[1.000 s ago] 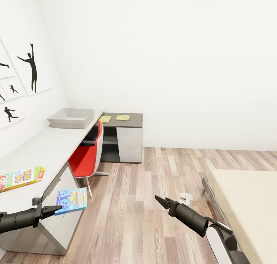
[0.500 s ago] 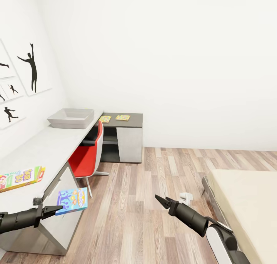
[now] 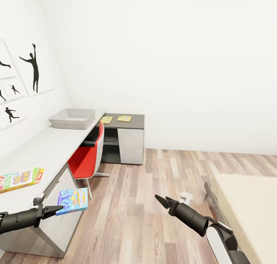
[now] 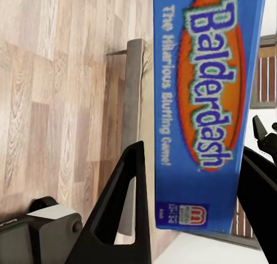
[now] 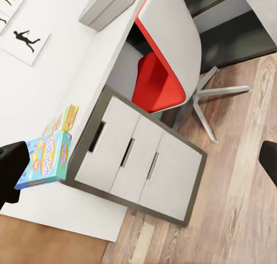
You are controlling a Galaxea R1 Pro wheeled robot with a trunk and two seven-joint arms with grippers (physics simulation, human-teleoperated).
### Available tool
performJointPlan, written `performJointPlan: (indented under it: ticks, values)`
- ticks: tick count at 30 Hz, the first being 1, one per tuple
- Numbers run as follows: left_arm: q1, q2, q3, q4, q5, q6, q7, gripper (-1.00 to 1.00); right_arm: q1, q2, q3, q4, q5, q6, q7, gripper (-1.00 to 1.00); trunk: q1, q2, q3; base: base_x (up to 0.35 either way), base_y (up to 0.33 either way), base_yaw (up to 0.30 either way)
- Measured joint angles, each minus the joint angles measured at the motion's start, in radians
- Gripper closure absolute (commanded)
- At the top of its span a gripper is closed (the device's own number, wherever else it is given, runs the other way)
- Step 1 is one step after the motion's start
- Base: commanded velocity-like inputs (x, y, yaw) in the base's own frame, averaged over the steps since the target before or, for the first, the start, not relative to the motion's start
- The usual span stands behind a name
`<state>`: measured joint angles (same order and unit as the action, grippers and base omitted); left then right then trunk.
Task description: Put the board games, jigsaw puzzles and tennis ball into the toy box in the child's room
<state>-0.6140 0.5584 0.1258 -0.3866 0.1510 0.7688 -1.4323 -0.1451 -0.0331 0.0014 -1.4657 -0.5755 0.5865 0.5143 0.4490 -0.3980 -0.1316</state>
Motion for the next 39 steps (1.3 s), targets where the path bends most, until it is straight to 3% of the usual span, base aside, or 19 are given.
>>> performJointPlan:
  ticks: [17,39]
  values:
    - [0.000,-0.001,-0.001,0.000,-0.001,0.000,0.000,1.00,0.000,-0.001,0.000,0.000,-0.001,-0.001,0.001,-1.00,0.000,0.000,0.002,0.277,-0.167,0.067]
    - [0.000,0.000,-0.002,0.000,-0.002,0.000,-0.001,1.00,0.000,-0.002,0.000,0.002,-0.001,0.000,0.001,-1.00,0.000,0.000,0.006,0.325,-0.009,0.074]
